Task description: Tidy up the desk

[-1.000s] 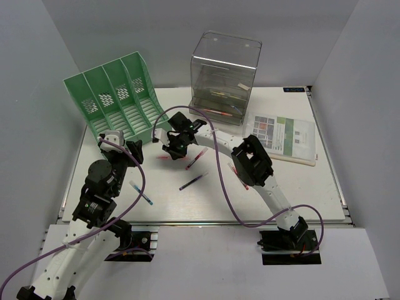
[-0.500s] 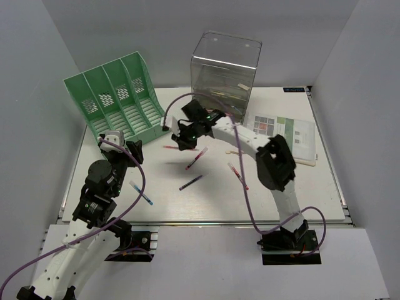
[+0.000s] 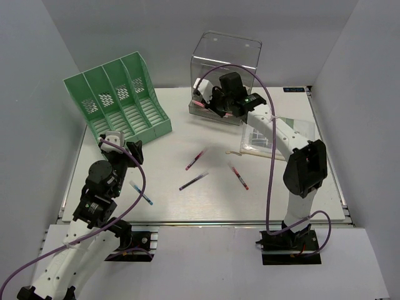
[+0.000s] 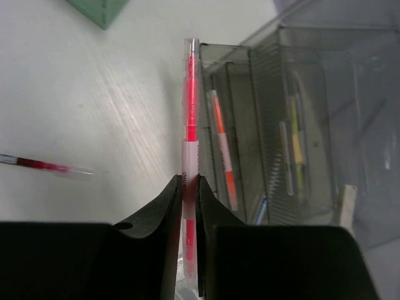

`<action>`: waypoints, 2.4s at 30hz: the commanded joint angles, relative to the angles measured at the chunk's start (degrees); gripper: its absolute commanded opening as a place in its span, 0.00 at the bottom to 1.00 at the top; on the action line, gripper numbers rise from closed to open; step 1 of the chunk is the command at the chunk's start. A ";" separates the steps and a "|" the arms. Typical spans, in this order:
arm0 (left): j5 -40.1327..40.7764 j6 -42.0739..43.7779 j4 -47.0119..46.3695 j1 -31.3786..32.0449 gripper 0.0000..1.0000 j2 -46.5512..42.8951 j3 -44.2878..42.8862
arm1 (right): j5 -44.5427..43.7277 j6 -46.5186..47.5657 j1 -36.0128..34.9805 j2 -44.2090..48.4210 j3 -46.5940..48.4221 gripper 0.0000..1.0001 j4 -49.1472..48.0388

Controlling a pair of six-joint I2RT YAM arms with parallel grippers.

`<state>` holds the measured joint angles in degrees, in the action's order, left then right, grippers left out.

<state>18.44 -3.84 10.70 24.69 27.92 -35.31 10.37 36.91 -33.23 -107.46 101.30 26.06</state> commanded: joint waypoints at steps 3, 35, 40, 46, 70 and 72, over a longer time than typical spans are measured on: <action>-0.07 0.58 -0.85 -0.08 0.67 0.12 0.33 | -7.90 4.74 1.50 -2.75 0.22 0.00 -6.72; 0.11 0.67 -1.03 -0.08 0.67 0.82 0.51 | -6.98 8.72 4.84 -5.33 1.19 0.13 -9.73; -0.15 0.76 -1.03 -0.08 0.67 0.82 0.51 | 15.09 14.85 5.20 -1.35 -1.97 0.00 1.43; 0.02 0.76 -1.03 -0.08 0.67 0.91 0.59 | 15.48 19.17 4.67 -3.45 -3.57 0.00 7.15; -0.51 0.94 -1.12 -0.08 0.67 1.70 0.59 | -23.02 13.72 4.93 -12.07 -7.35 0.00 -18.06; -0.51 0.94 -1.12 -0.08 0.67 1.70 0.59 | -24.43 13.89 4.93 -12.42 -7.25 0.00 -19.72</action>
<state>18.41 -3.42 10.26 24.69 29.36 -35.16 -9.61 50.09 -28.73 -119.26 92.90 12.01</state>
